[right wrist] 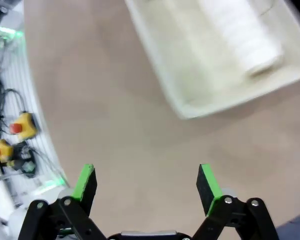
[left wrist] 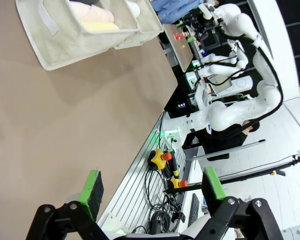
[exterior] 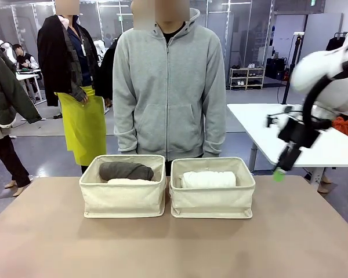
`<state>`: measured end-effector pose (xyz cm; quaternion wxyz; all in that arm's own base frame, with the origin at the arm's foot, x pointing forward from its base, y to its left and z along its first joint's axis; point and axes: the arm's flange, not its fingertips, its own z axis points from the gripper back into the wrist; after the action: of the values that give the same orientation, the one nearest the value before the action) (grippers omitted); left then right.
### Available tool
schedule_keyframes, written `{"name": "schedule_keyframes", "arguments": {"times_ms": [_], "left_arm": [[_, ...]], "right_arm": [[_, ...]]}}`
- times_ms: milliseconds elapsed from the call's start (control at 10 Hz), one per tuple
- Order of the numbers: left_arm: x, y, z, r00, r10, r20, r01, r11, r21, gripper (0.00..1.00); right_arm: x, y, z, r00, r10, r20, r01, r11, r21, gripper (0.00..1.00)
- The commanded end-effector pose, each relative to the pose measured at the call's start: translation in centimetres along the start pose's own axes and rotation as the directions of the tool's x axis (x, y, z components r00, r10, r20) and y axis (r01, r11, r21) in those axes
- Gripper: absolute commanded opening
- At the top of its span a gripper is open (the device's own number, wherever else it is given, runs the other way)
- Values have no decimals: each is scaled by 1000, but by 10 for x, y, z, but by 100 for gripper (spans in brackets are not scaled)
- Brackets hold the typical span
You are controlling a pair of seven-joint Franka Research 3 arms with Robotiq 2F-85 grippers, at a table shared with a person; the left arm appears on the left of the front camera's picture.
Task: Divide the towels into two baskets.
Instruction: Pick up one hotel-folded towel from the bottom of the table and place it in the Fabric basket indicated by the person.
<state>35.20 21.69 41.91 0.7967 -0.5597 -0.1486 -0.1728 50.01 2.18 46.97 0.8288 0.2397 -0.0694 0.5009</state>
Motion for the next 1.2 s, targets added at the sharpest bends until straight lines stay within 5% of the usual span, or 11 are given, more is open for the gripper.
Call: {"name": "schedule_keyframes", "arguments": {"times_ms": [0,300,700,800,1000,1100], "left_arm": [[-3,-2,2,1000,-1,-7,1,1000,-4,100],[-3,-2,2,1000,-1,-7,1,1000,-4,100],[-3,-2,2,1000,-1,-7,1,1000,-4,100],[-3,-2,2,1000,-1,-7,1,1000,-4,100],[-3,-2,2,1000,-1,-7,1,1000,-4,100],[-3,-2,2,1000,-1,-7,1,1000,-4,100]], "right_arm": [[-50,-16,8,973,-132,187,94,976,197,100],[-176,-18,8,827,-421,372,261,874,410,100],[-349,19,-23,471,-731,494,378,673,635,100],[-372,28,-27,423,-745,516,364,661,657,100],[-378,29,-20,454,-723,521,369,685,628,100],[-391,37,-31,428,-778,461,410,621,668,100]]}}
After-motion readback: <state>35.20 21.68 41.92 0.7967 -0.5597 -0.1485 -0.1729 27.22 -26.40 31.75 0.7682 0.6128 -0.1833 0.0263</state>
